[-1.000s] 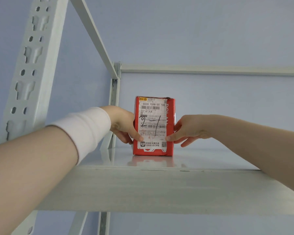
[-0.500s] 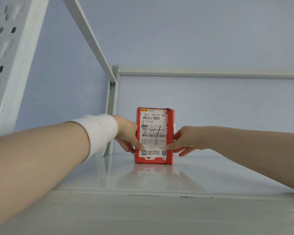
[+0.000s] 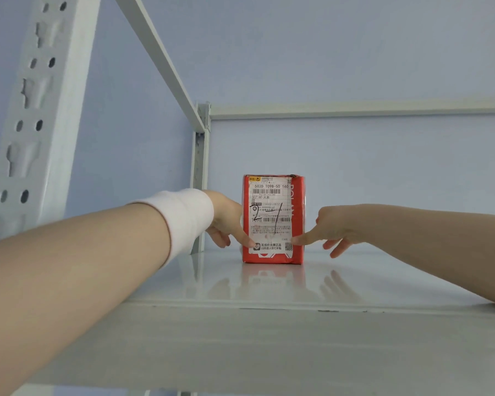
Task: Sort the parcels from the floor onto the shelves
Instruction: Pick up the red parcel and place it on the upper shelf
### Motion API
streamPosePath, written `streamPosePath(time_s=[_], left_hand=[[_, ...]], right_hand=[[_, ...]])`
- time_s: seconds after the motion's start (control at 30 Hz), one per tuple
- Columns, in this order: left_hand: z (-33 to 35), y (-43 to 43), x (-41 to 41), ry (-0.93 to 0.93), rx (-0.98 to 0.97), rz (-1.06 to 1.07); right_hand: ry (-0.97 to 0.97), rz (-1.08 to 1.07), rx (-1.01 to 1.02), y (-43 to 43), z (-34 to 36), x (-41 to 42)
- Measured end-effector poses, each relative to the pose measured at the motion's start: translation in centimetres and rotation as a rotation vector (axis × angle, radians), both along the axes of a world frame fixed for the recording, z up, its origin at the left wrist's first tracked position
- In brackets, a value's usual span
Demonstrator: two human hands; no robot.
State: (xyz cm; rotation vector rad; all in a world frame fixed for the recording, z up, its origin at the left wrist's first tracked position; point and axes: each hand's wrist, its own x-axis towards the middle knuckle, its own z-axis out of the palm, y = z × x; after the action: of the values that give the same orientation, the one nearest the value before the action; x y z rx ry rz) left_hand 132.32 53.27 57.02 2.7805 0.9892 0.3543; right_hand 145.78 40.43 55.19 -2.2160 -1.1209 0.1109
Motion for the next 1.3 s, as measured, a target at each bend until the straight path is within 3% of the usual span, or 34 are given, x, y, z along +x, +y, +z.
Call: streamPosePath(time_s=[0.13,0.3,0.6,1.03,1.3], left_hand=[[0.4,-0.2,-1.5,0.089,0.082,0.076],[-0.1,-1.9,-4.5,0.076,0.317,0.107],[-0.7,-9.7,-10.7,-0.137,0.385,0.072],[-7.1,-22.8,-16.5,-0.121,0.430,0.131],[-10.4,-29.4,-23.1,-0.051,0.520,0.193]], right_hand=[[-0.131,-0.081,-0.014,-1.7,0.7,-1.1],[-0.234,-0.100,-0.018,-4.3,0.3,-3.7],[-0.547,-0.035,0.093,-8.7,-1.6,-10.6],[-0.662,0.157,0.191,-17.8,-6.3,-16.2],[-0.735,0.212,0.119,-23.9,-9.8,-20.7]])
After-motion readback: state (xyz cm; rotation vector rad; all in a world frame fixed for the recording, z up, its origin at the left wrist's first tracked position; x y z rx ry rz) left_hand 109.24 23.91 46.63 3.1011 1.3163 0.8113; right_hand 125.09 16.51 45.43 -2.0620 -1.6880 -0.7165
